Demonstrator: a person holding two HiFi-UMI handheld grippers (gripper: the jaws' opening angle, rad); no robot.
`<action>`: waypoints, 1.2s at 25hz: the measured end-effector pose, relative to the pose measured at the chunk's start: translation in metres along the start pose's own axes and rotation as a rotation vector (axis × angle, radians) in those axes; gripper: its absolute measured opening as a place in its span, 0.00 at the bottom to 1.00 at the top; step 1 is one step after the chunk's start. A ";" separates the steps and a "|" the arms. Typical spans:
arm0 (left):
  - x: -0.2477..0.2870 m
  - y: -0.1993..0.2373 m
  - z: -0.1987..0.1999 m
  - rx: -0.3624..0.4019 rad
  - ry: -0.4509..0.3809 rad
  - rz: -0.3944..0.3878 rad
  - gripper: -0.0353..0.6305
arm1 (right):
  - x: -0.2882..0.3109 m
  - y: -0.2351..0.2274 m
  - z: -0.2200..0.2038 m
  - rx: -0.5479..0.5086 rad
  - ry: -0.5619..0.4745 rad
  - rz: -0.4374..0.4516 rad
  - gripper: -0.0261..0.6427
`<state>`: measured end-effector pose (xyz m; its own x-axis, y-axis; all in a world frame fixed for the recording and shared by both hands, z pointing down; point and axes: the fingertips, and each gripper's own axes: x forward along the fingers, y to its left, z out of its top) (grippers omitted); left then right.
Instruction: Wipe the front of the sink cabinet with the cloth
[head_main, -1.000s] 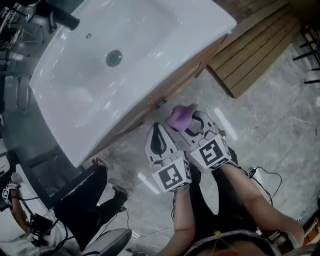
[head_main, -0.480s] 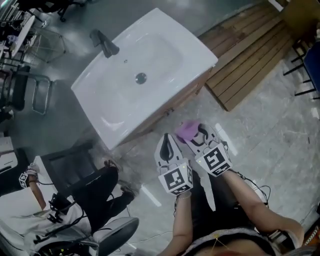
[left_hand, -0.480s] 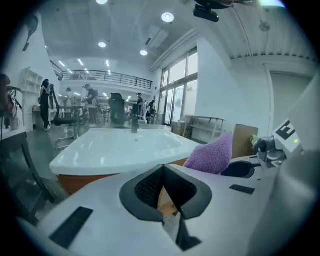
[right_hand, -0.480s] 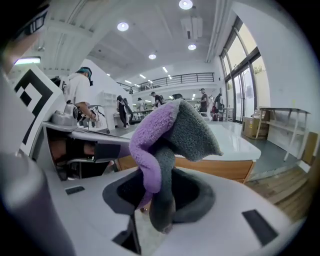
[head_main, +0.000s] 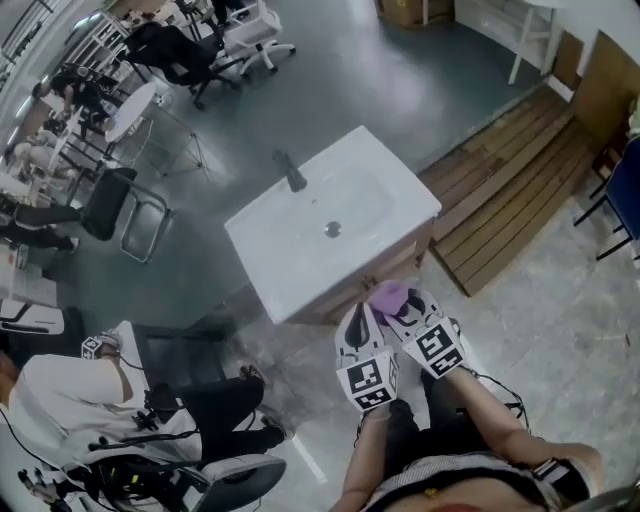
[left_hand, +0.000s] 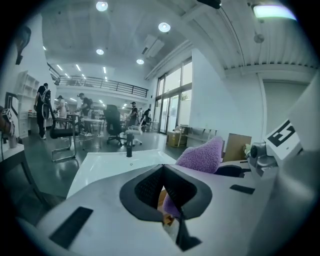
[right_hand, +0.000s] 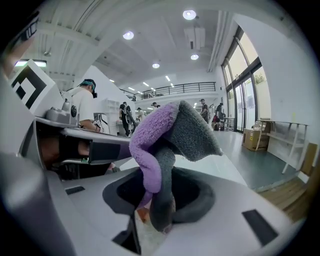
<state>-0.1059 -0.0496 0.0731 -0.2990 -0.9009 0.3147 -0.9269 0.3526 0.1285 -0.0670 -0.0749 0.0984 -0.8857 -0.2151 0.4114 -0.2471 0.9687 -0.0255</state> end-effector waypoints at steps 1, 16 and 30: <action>-0.003 0.000 0.006 -0.001 -0.002 -0.002 0.06 | -0.002 0.001 0.006 0.000 -0.004 0.001 0.31; -0.023 -0.003 0.095 0.032 -0.128 0.048 0.06 | -0.024 -0.006 0.088 -0.088 -0.068 0.065 0.31; -0.025 -0.026 0.125 0.022 -0.193 0.177 0.06 | -0.046 -0.035 0.103 -0.158 -0.088 0.126 0.31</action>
<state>-0.1023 -0.0680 -0.0552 -0.4924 -0.8582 0.1449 -0.8605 0.5050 0.0668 -0.0582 -0.1121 -0.0138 -0.9383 -0.0947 0.3327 -0.0739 0.9945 0.0747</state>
